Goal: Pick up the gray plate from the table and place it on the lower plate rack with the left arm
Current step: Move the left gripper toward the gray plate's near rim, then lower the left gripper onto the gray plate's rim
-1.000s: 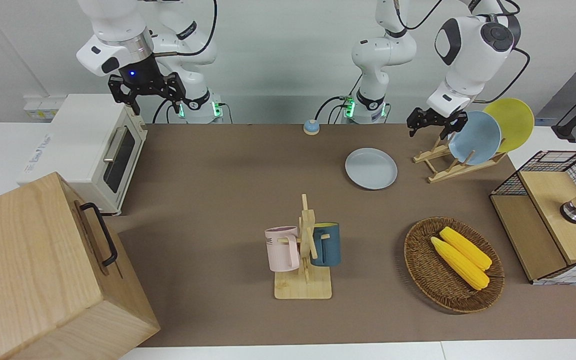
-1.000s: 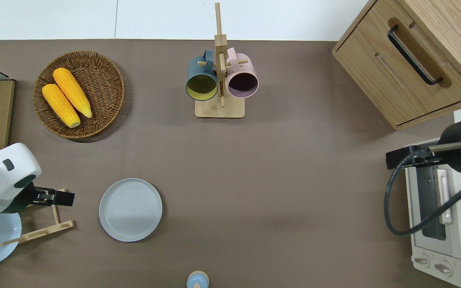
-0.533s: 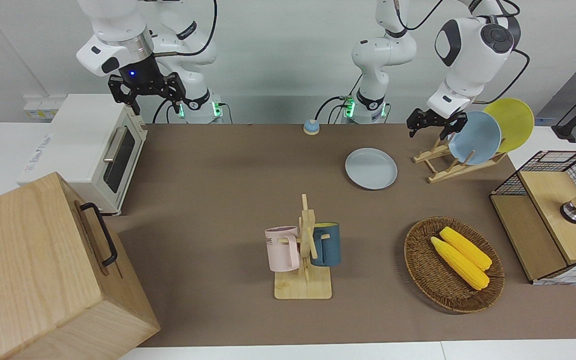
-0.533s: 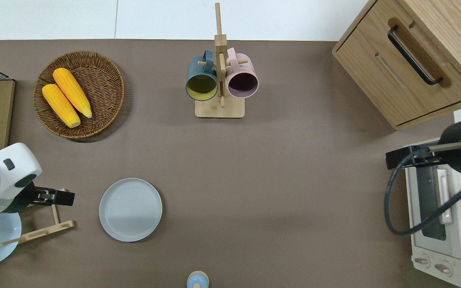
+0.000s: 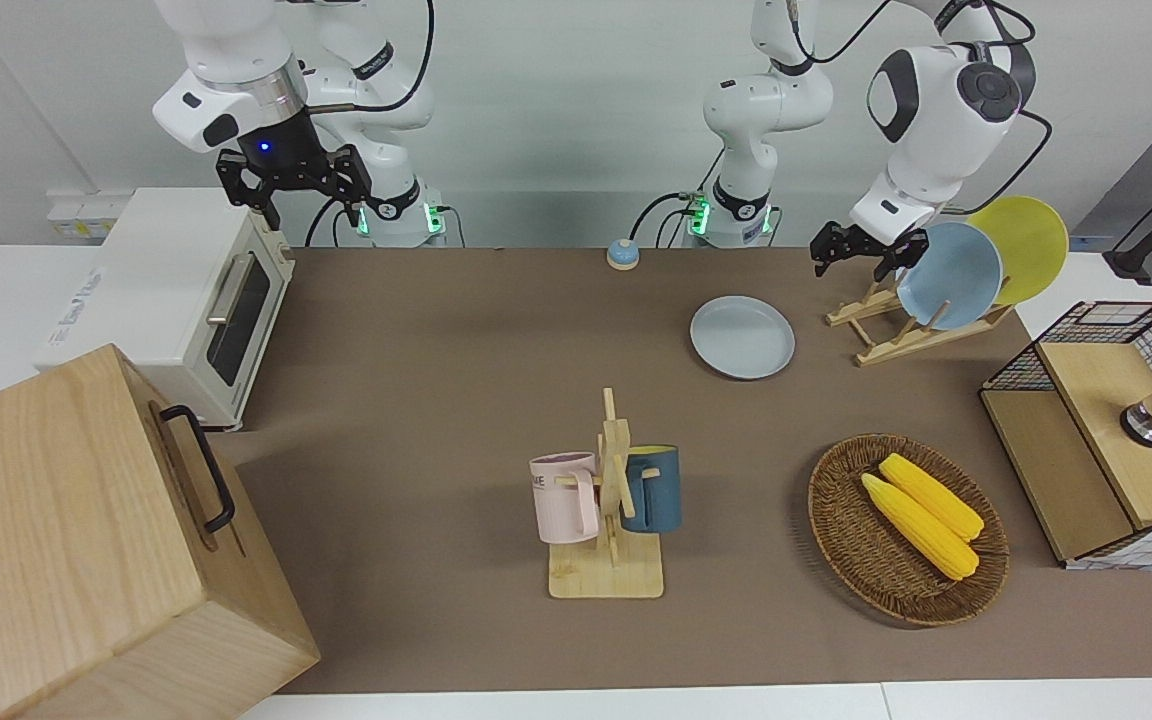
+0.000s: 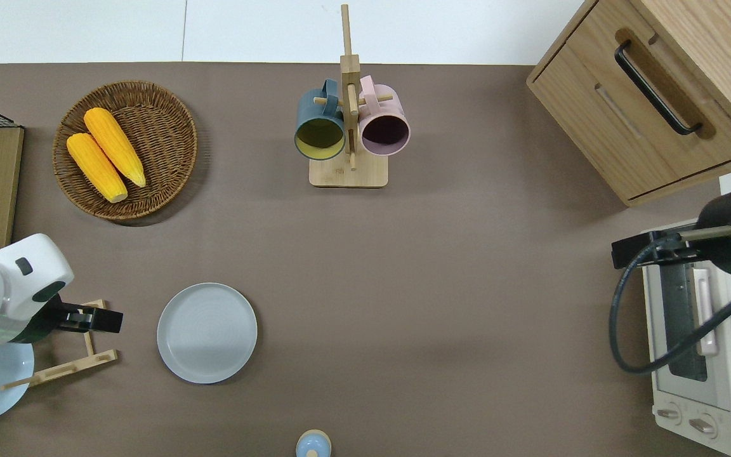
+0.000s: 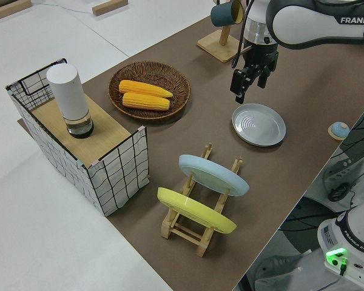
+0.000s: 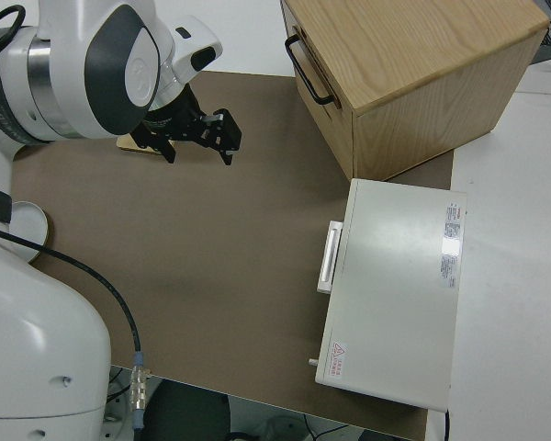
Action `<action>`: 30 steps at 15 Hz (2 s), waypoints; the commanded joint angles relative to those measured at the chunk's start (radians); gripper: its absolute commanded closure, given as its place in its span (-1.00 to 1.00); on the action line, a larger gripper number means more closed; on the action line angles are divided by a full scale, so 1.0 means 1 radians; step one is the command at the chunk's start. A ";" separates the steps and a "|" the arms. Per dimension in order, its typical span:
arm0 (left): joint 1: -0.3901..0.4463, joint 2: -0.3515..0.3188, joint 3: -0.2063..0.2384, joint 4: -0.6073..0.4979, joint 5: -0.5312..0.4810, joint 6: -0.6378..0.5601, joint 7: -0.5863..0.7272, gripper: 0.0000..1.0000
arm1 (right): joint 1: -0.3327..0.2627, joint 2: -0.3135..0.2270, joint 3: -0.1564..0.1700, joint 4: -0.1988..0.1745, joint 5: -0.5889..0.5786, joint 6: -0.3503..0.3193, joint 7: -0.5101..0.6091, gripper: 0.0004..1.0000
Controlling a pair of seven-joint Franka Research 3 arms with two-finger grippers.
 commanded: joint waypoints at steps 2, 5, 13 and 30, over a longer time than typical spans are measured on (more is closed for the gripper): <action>0.000 -0.029 0.003 -0.126 -0.006 0.095 -0.014 -0.98 | -0.007 -0.002 0.005 0.006 0.007 -0.014 0.000 -0.98; -0.008 -0.033 0.003 -0.183 -0.006 0.147 -0.015 -0.98 | -0.007 -0.002 0.007 0.006 0.007 -0.014 0.000 -0.98; -0.011 0.002 -0.005 -0.385 -0.040 0.403 -0.015 -0.98 | -0.007 -0.002 0.007 0.006 0.007 -0.014 0.000 -0.98; -0.042 0.116 -0.008 -0.427 -0.045 0.565 -0.015 -0.84 | -0.007 -0.002 0.005 0.006 0.007 -0.014 0.000 -0.98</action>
